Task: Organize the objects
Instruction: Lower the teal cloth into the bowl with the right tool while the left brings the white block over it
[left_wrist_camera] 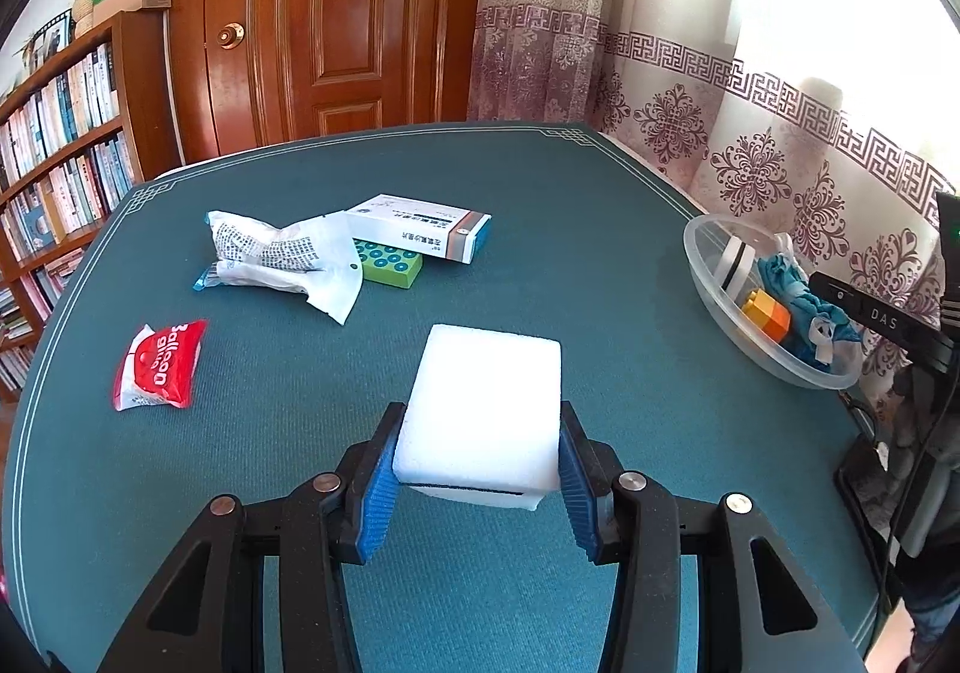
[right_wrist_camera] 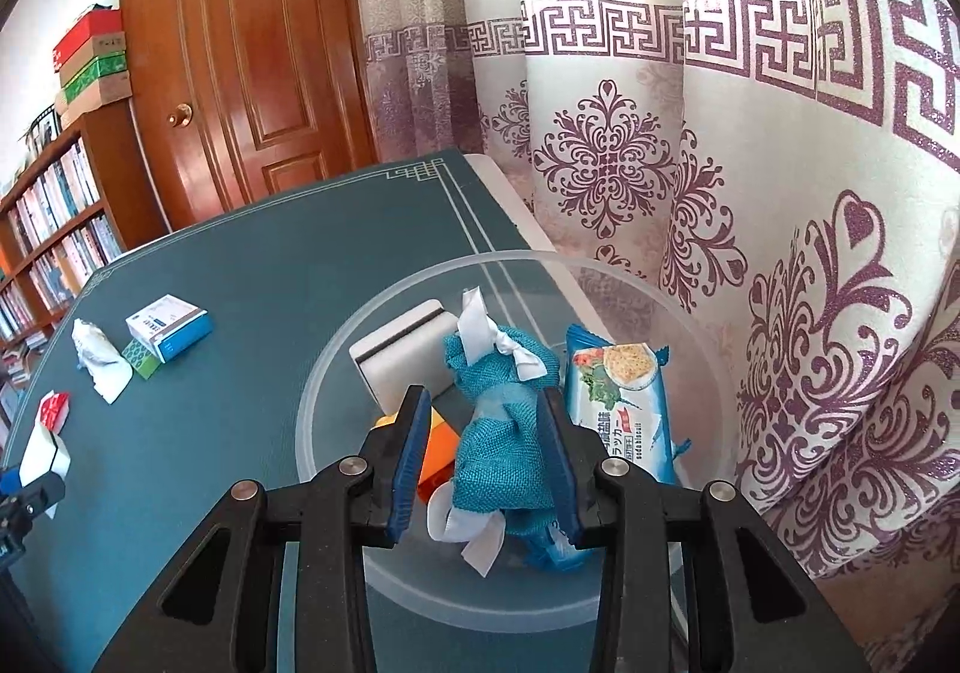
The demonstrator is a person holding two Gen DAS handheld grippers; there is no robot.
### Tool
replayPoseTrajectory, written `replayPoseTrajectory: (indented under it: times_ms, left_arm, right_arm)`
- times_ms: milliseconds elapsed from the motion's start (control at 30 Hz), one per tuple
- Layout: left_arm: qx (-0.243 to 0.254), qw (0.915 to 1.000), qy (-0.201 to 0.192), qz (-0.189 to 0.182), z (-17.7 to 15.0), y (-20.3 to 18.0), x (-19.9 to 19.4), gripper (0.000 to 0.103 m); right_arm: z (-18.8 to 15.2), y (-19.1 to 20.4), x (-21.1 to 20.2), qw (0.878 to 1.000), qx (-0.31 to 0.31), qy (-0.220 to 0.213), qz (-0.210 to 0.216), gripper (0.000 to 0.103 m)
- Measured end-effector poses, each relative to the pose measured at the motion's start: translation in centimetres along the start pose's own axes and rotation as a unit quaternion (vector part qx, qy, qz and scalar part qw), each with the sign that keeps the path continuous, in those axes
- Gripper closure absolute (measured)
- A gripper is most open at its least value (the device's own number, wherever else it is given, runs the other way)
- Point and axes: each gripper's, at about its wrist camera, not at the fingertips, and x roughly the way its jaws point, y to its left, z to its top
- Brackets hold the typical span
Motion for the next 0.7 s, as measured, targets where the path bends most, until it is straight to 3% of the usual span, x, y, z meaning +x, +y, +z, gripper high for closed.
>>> replayPoseTrajectory:
  times_ms: [333, 700]
  left_arm:
    - [0.050, 0.9980, -0.007, -0.037, 2.1, -5.3, 1.1, 0.053]
    - [0.105, 0.9898, 0.005, -0.096, 4.3, -12.4, 3.6, 0.053]
  right_arm:
    - [-1.3, -1.1, -2.9, 1.000, 0.013, -0.016, 0.013, 0.064]
    - [-2.6, -1.0, -4.1, 0.999, 0.005, -0.030, 0.027, 0.063]
